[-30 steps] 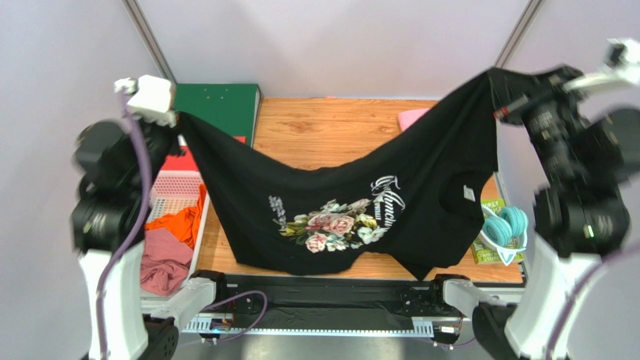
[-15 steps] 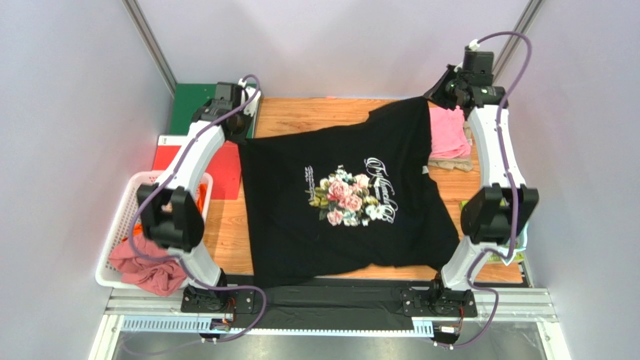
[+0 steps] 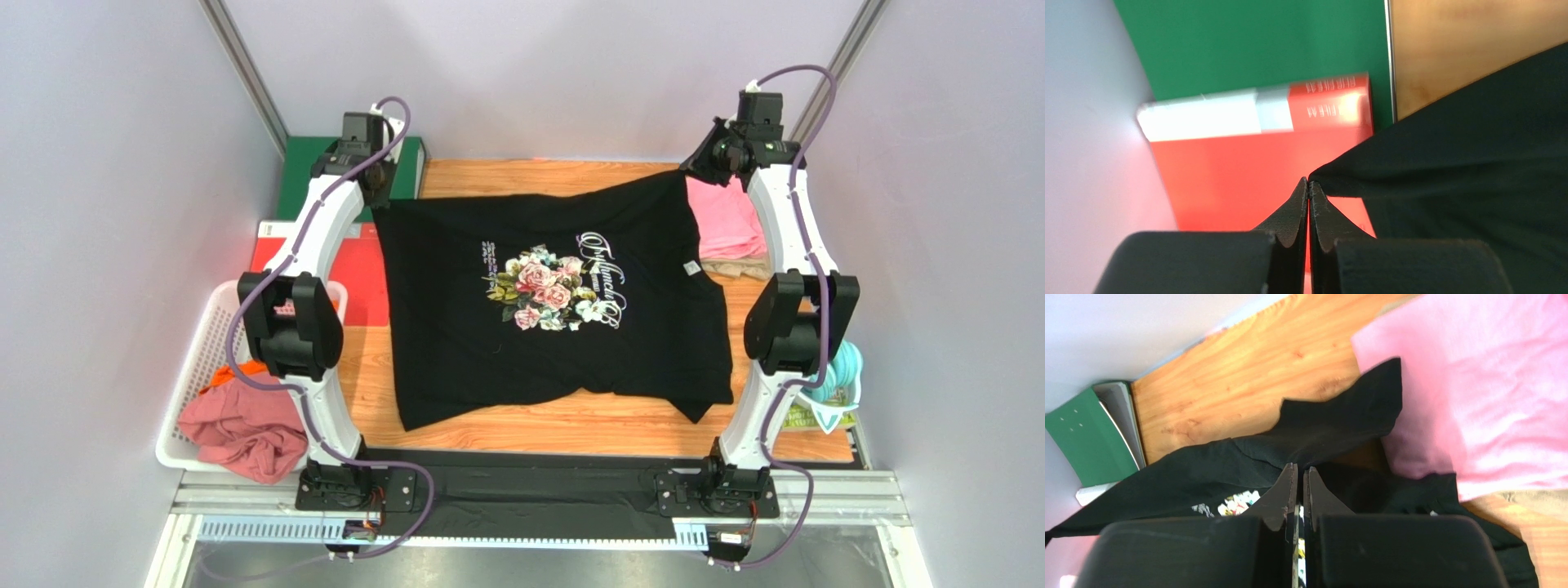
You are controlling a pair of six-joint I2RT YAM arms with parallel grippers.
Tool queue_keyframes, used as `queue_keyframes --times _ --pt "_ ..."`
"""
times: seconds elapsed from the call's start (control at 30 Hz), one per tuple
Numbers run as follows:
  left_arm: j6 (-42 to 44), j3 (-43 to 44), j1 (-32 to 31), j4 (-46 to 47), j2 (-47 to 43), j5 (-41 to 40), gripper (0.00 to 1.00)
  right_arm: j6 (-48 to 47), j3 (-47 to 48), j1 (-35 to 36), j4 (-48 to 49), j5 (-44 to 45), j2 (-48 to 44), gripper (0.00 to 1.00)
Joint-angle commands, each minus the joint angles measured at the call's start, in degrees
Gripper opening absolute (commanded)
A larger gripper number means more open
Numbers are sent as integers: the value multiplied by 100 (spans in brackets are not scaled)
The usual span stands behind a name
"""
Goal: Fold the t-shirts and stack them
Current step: Fold the flattened tshirt in 1/3 of the way
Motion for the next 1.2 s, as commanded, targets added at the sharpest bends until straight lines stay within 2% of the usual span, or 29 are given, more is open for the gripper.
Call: queue_keyframes --times 0.0,0.27,0.4,0.63,0.67,0.73,0.8,0.83,0.87,1.0,1.07,1.17 --pt "101 -777 66 247 -923 297 0 -29 -491 19 282 -73 -755 0" --pt "295 -2736 66 564 -2287 868 0 15 -2494 45 564 445 -1925 0" --pt "277 -3353 58 573 -2735 1123 0 103 -2944 54 354 603 -2127 0" --pt "338 -4250 -30 547 -3026 1413 0 261 -3701 195 186 1173 -2216 0" --pt "356 -4346 -56 477 -3035 1431 0 279 -3683 186 108 1209 -2198 4" --pt "374 -4330 -92 363 -3008 1536 7 314 -3544 204 -138 1490 -2180 21" --pt "322 -4251 -101 169 -3017 1607 17 419 -3429 221 -227 1631 -2364 27" --pt "304 -4129 -109 99 -3035 1668 23 455 -3289 247 -218 1736 -2435 33" --pt "304 -4040 -109 -15 -3052 1695 39 507 -3201 265 -227 1746 -2505 36" --pt "199 -3461 -127 -314 -3114 1862 62 569 -2490 309 -481 1754 -2462 36" --pt "128 -3048 -162 -489 -3088 1993 73 604 -2121 581 -587 1816 -2287 40" --pt "-13 -2792 -320 -395 -2956 2073 73 718 -1873 792 -388 1782 -2076 42"
